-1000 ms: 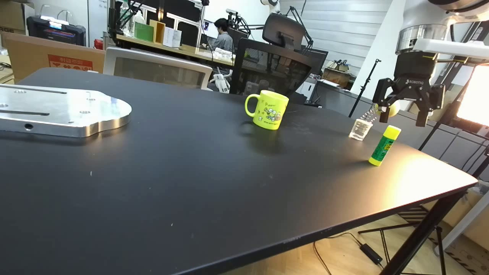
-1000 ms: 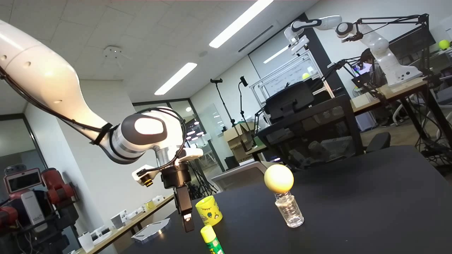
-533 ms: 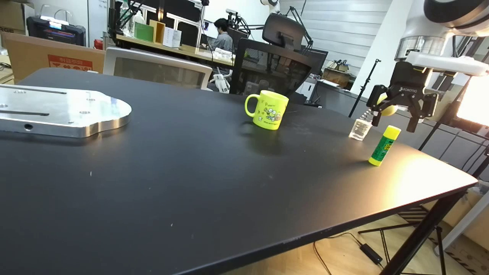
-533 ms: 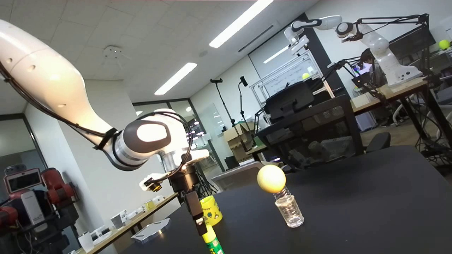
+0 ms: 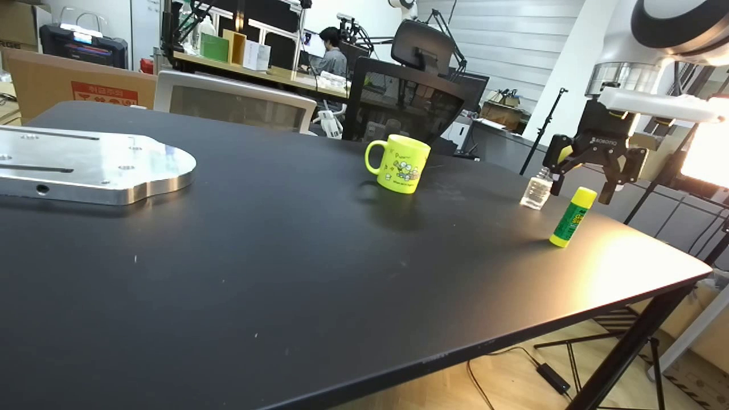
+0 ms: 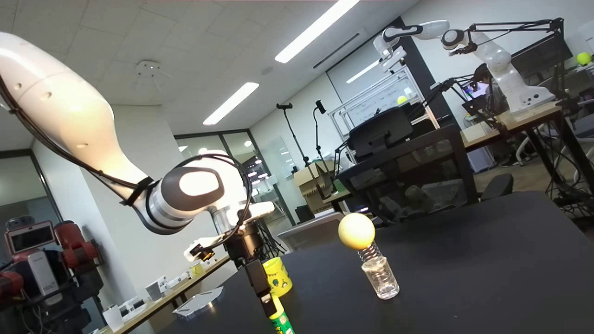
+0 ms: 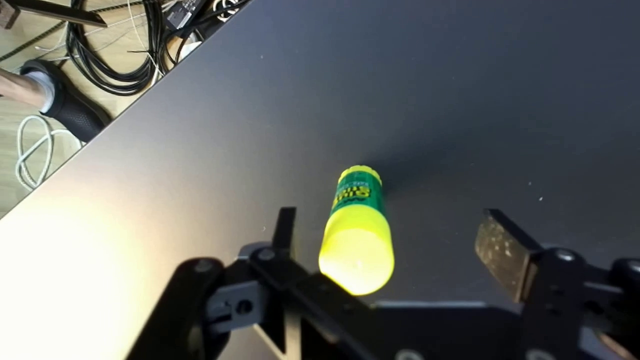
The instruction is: Put the paper glue in the mug
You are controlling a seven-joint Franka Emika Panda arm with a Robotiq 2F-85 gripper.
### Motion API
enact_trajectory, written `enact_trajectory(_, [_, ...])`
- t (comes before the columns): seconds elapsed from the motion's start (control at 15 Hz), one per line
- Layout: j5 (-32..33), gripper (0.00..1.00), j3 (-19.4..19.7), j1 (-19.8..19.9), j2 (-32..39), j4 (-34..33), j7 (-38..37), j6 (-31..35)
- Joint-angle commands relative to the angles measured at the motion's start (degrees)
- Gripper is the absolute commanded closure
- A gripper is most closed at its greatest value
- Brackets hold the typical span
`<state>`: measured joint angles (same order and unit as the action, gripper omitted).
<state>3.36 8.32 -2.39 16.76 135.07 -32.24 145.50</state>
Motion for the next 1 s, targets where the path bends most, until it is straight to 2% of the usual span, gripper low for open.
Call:
enact_trajectory(0.0, [3.34,0.40,2.08,-1.97,-1.18,1.03,-5.35,0.66])
enact_trajectory(0.2, [4.26,0.62,2.24,-2.14,-1.33,0.89,-6.36,-0.05])
enact_trajectory(0.47, [1.57,0.89,0.85,-1.24,-2.04,0.22,-3.74,-1.62])
enact_trajectory(0.67, [2.57,0.91,0.65,-1.57,-3.83,-2.06,-3.46,-2.81])
enact_trajectory(0.93, [1.14,0.91,-1.28,-0.92,-5.07,-9.42,-0.23,-7.86])
